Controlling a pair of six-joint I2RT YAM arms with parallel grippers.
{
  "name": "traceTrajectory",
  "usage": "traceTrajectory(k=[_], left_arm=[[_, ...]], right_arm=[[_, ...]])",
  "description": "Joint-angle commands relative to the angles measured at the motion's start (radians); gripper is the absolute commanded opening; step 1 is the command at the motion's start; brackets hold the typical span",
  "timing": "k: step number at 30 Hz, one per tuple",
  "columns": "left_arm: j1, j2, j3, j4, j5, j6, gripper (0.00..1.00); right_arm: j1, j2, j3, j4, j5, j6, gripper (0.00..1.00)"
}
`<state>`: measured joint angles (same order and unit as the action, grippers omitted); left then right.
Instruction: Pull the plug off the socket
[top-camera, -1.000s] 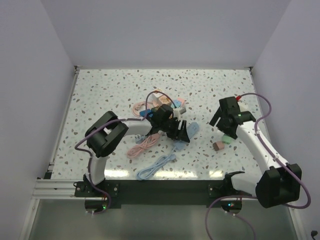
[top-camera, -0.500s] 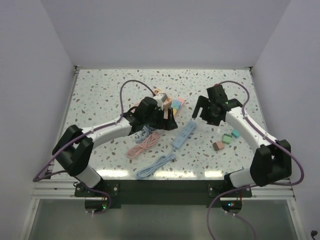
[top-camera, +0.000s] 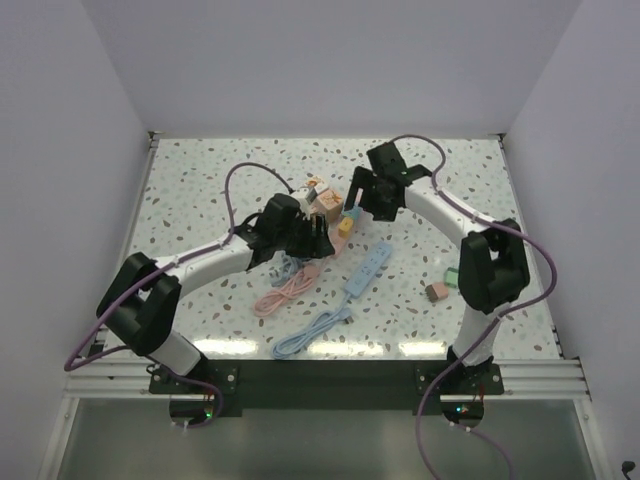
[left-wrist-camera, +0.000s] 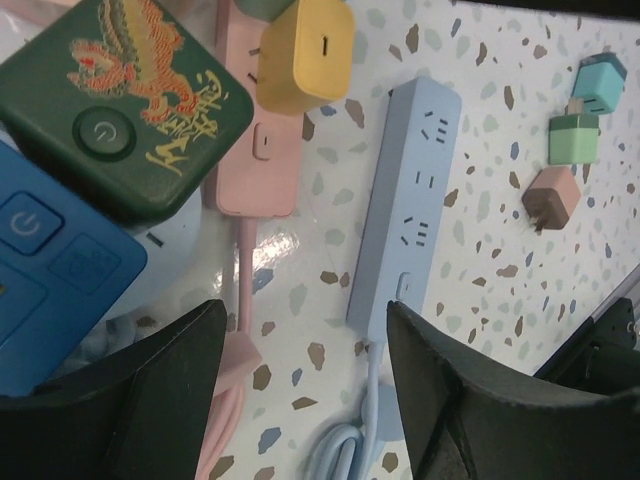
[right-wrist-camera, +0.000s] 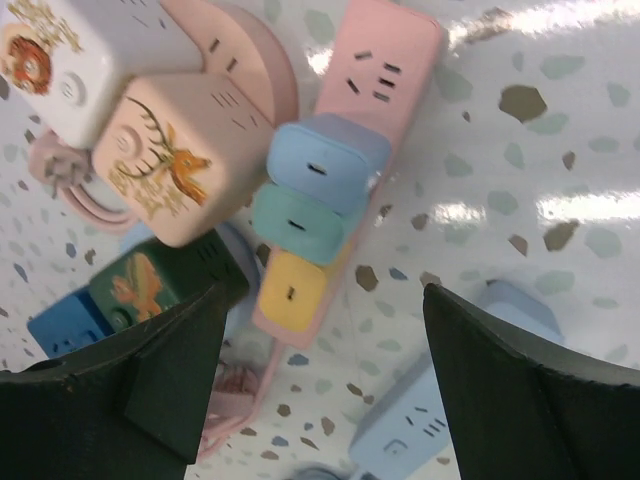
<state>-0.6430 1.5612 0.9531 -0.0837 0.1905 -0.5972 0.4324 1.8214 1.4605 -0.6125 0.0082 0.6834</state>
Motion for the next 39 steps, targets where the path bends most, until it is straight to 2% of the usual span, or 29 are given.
traceTrajectory(k=[1, 6, 9, 12, 17, 27, 33, 39], left_arm=[[-0.003, -0.061, -0.02, -0.008, -0.011, 0.017, 0.7], [0.003, -0.093, -0.031, -0.025, -0.034, 0.016, 0.7], [0.002, -0.098, -0.039, -0.031, -0.034, 0.01, 0.69], [0.003, -0.101, -0.043, -0.028, -0.029, 0.002, 0.68], [0.003, -0.101, -0.045, -0.031, -0.031, -0.001, 0.68], [0.003, -0.078, -0.053, -0.024, -0.02, -0.013, 0.67], [0.002, -0.089, -0.062, -0.024, -0.025, -0.019, 0.67], [0.003, -0.09, -0.063, -0.022, -0.023, -0.021, 0.67]], right_arm=[[0.022, 0.068, 0.147, -0.039, 0.021, 0.024, 0.82], [0.022, 0.174, 0.247, -0.133, 0.129, 0.076, 0.81], [0.023, 0.182, 0.264, -0.135, 0.167, 0.117, 0.81], [0.022, 0.19, 0.265, -0.093, 0.171, 0.15, 0.81], [0.022, 0.277, 0.354, -0.158, 0.167, 0.154, 0.81], [0.023, 0.348, 0.394, -0.22, 0.186, 0.189, 0.8], [0.019, 0.178, 0.172, -0.046, 0.243, 0.232, 0.81], [-0.015, 0.156, 0.161, -0.01, 0.226, 0.252, 0.84]])
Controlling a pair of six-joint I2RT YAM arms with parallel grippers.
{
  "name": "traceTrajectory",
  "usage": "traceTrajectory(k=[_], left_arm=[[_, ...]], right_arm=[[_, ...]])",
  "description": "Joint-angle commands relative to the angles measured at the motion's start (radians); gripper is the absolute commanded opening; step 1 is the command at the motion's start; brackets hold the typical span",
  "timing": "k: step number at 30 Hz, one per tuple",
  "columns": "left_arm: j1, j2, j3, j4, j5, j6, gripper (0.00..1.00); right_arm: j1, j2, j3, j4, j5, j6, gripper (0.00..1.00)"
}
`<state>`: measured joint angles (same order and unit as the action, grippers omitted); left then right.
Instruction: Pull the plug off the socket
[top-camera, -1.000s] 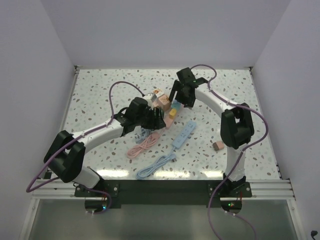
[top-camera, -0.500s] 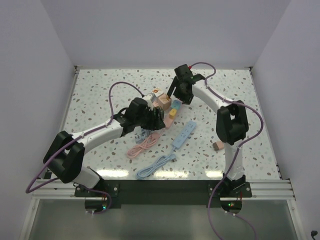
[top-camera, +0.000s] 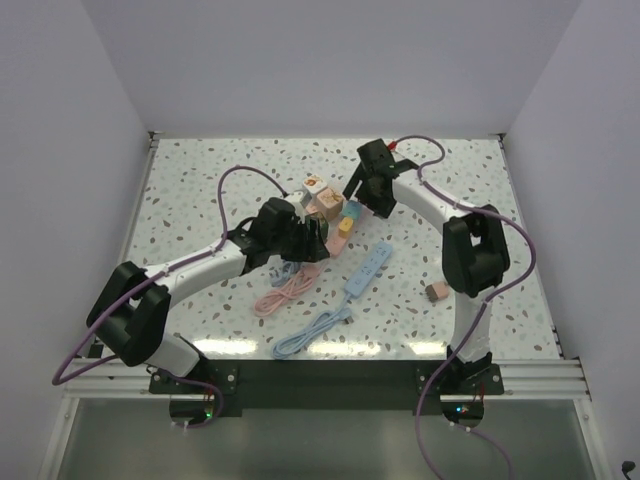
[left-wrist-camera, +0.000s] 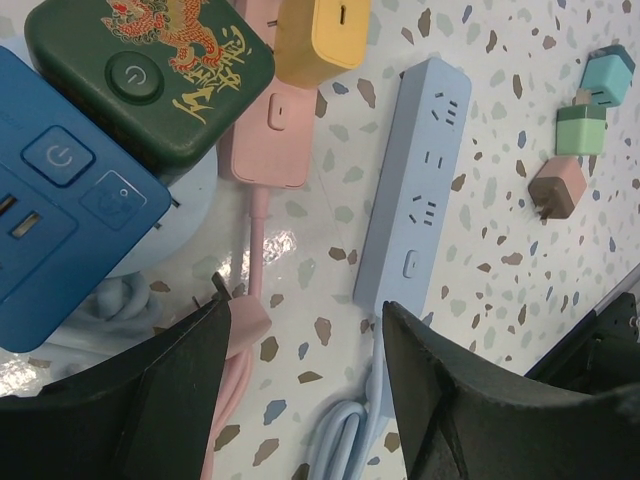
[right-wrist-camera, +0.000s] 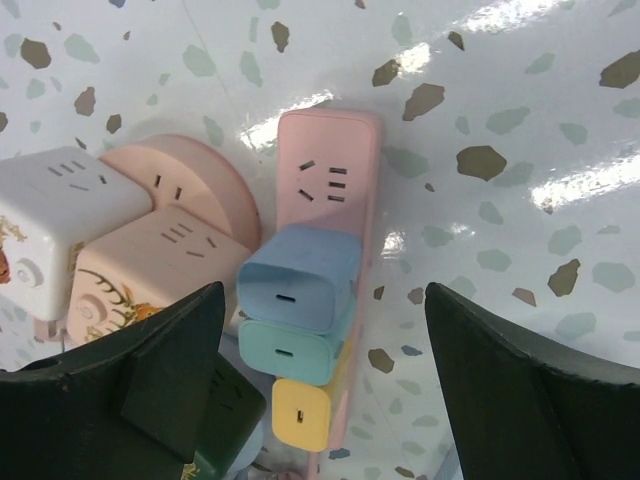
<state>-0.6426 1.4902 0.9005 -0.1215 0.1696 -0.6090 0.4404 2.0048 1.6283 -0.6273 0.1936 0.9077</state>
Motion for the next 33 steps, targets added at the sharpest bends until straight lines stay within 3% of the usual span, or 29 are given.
traceTrajectory(k=[1, 5, 18, 25, 26, 30, 33], left_arm=[[0.003, -0.021, -0.012, 0.014, -0.002, -0.009, 0.67], [0.001, -0.027, -0.022, 0.016, -0.005, -0.012, 0.67], [0.003, -0.011, -0.035, 0.048, 0.014, -0.023, 0.66], [0.001, 0.024, -0.025, 0.077, 0.047, -0.026, 0.66], [0.0, 0.028, -0.015, 0.08, 0.05, -0.025, 0.66], [-0.006, 0.074, 0.024, 0.074, 0.056, 0.008, 0.72], [-0.017, 0.129, 0.084, 0.053, 0.057, 0.044, 0.76]], right_arm=[[-0.026, -0.026, -0.004, 0.0, 0.044, 0.033, 0.85], [-0.029, 0.052, 0.088, -0.087, 0.018, 0.01, 0.86], [-0.009, 0.124, 0.082, -0.032, -0.105, -0.041, 0.81], [-0.005, 0.083, 0.009, -0.025, -0.143, -0.047, 0.52], [-0.003, 0.071, -0.007, -0.025, -0.14, -0.049, 0.42], [-0.014, 0.002, -0.117, -0.005, -0.157, -0.082, 0.19], [-0.041, -0.058, -0.238, 0.079, -0.255, -0.104, 0.01]])
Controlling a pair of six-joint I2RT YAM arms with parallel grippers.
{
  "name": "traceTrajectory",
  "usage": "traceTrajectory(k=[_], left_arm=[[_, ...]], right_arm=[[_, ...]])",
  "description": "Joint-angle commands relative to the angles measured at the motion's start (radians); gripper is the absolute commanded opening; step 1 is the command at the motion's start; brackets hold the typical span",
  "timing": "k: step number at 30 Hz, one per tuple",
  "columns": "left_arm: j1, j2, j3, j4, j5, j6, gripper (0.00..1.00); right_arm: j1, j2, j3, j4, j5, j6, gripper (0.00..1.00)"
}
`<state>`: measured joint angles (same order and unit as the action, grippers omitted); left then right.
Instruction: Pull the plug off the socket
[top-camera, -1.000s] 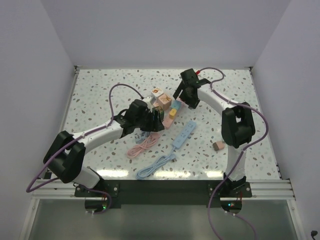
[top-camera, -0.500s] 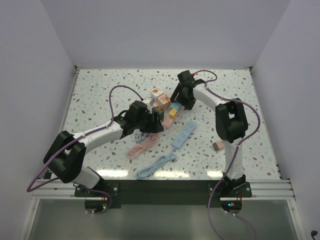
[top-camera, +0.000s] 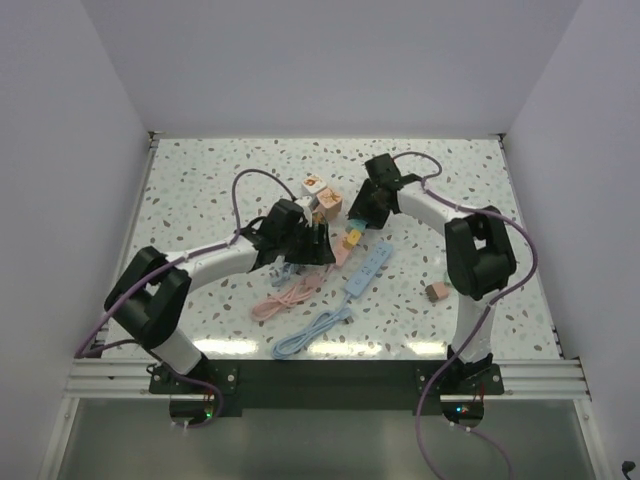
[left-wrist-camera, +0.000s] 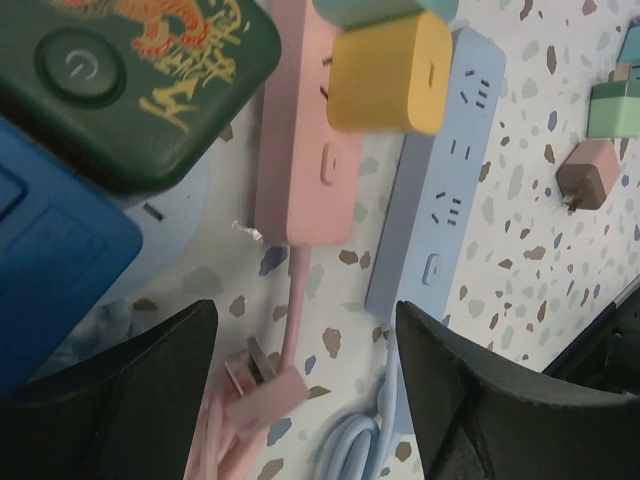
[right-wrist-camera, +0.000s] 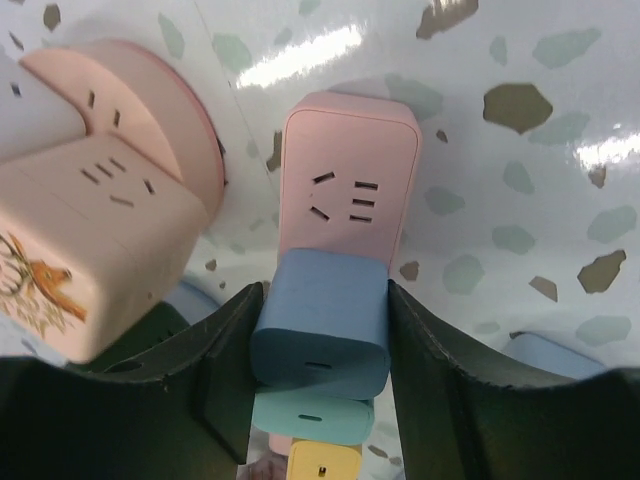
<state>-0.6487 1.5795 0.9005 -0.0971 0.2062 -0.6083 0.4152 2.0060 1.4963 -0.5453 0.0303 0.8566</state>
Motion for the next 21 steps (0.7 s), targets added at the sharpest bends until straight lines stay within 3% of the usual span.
traceTrajectory(k=[1, 8, 21], left_arm=[[-0.017, 0.057, 0.1, 0.025, 0.024, 0.053, 0.77], [-0.048, 0.172, 0.213, 0.01, 0.059, 0.136, 0.83], [-0.071, 0.309, 0.222, 0.005, -0.01, 0.239, 0.86]], right_arm=[[-0.026, -0.073, -0.141, 0.077, -0.134, -0.077, 0.0], [-0.11, -0.161, -0.358, 0.268, -0.372, -0.137, 0.0], [-0.122, -0.204, -0.373, 0.295, -0.533, -0.202, 0.0]])
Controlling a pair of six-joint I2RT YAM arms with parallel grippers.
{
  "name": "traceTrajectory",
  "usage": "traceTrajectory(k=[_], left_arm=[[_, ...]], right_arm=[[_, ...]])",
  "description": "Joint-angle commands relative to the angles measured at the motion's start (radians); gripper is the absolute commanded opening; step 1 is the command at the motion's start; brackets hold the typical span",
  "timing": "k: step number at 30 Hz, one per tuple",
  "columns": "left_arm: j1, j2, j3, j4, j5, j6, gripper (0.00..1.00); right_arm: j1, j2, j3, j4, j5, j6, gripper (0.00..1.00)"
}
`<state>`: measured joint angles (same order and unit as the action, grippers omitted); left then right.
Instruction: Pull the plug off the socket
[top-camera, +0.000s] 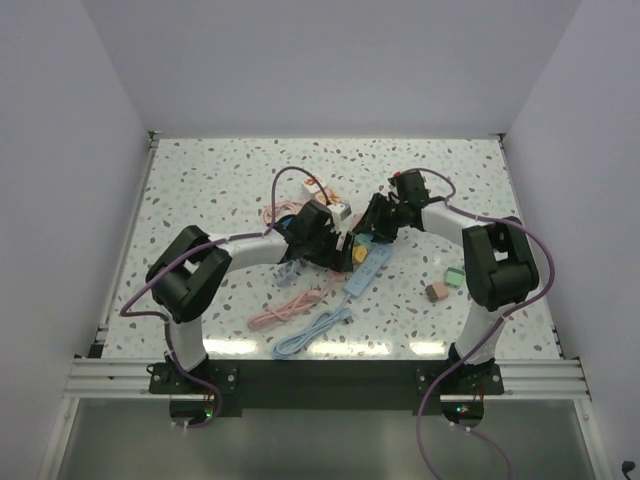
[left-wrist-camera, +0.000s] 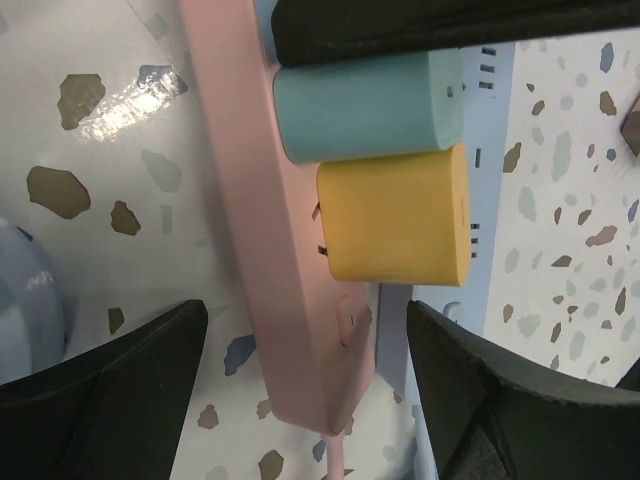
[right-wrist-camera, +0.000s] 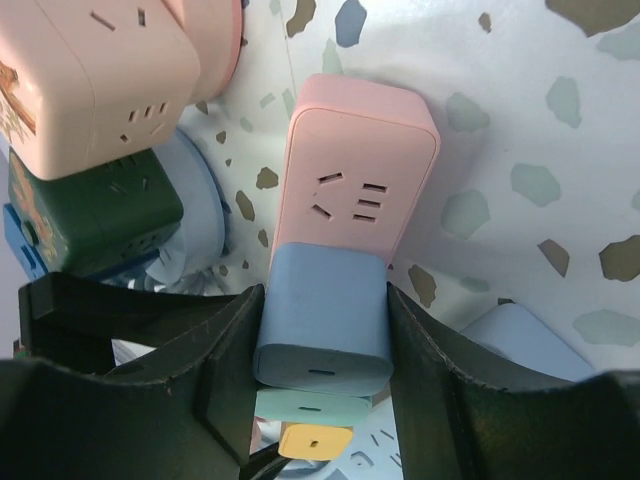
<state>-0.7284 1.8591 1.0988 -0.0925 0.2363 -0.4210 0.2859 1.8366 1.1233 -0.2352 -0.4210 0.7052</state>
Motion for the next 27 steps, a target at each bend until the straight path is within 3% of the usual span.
traceTrajectory(k=[1, 6, 12, 15, 16, 19, 27], left_arm=[[0.009, 0.035, 0.024, 0.004, -0.041, 0.056, 0.86], [0.011, 0.064, 0.015, 0.049, -0.025, 0.05, 0.83], [0.011, 0.072, -0.013, 0.115, 0.031, 0.027, 0.67], [0.012, 0.052, -0.049, 0.152, 0.044, 0.007, 0.47], [0.014, 0.048, -0.065, 0.16, 0.044, 0.002, 0.29], [0.02, 0.035, -0.079, 0.168, 0.029, -0.025, 0.0], [0.024, -0.011, -0.096, 0.126, -0.084, -0.1, 0.0]], right_arm=[[0.006, -0.034, 0.001, -0.016, -0.088, -0.052, 0.0], [0.006, -0.045, -0.006, 0.016, -0.177, -0.039, 0.0], [0.007, -0.085, -0.03, 0.077, -0.219, 0.02, 0.0], [0.006, -0.097, -0.03, 0.085, -0.228, 0.043, 0.0], [0.006, -0.108, -0.031, 0.086, -0.225, 0.049, 0.0], [0.006, -0.137, -0.037, 0.063, -0.202, 0.053, 0.0], [0.007, -0.243, -0.091, 0.002, -0.102, 0.089, 0.0]])
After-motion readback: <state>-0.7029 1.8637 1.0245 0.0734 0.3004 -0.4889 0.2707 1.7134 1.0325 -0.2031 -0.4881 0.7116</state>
